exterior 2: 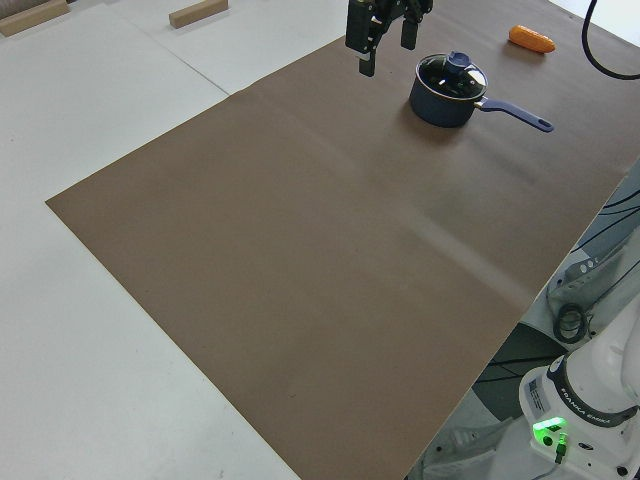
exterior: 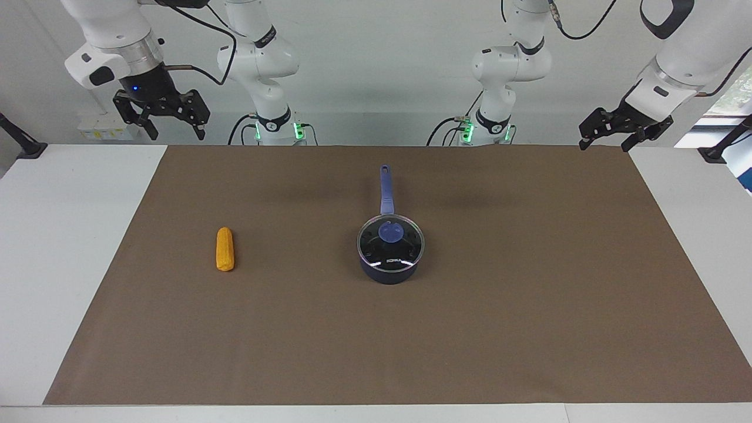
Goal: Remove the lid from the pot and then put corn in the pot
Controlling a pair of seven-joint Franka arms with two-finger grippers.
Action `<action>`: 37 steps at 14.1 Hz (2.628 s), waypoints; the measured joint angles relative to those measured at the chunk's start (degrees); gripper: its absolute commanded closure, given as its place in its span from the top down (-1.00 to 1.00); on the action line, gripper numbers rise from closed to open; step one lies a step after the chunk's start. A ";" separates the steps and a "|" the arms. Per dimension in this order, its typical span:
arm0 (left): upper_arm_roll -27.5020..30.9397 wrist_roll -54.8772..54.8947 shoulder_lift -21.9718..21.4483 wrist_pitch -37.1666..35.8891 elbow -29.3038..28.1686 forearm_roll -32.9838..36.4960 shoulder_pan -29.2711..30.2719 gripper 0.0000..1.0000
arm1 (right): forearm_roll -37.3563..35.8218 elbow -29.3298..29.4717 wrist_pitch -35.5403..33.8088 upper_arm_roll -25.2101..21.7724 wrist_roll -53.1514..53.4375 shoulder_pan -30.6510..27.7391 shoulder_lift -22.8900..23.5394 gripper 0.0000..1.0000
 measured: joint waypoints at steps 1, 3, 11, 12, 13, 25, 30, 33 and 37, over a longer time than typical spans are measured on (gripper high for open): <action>-0.01 0.00 0.00 -0.01 0.00 0.00 0.00 1.00 | 0.00 -0.02 -0.01 0.00 0.00 0.00 0.00 1.00; -0.09 0.00 0.00 -0.02 0.00 0.00 -0.05 1.00 | 0.00 -0.06 -0.04 0.00 0.00 0.00 0.00 1.00; -0.27 0.00 0.00 -0.01 0.00 -0.01 -0.08 1.00 | 0.01 -0.45 -0.13 0.00 -0.02 0.01 -0.13 1.00; -0.27 0.00 0.00 -0.01 0.00 -0.01 -0.08 1.00 | 0.03 -0.66 -0.13 0.00 -0.03 0.05 -0.27 1.00; -0.27 0.01 0.00 -0.01 0.00 -0.01 -0.09 1.00 | 0.04 -0.90 -0.11 0.01 -0.04 0.07 -0.41 1.00; -0.37 0.09 0.00 0.25 -0.65 -0.05 -0.24 1.00 | 0.06 -16.52 26.81 -0.07 -17.48 -0.01 9.25 1.00; -0.73 -0.08 -0.05 6.49 -5.81 -0.07 -5.98 1.00 | 0.07 -18.70 34.10 -0.21 -23.51 -0.12 16.53 1.00; -0.85 -1.14 0.02 11.56 -8.85 -0.08 -10.58 1.00 | 0.07 -20.75 37.56 -0.22 -24.66 -0.13 18.53 1.00; -0.98 -4.21 0.66 15.68 -10.85 -0.11 -16.32 1.00 | 0.07 -23.41 43.44 -0.22 -24.70 -0.17 22.01 1.00</action>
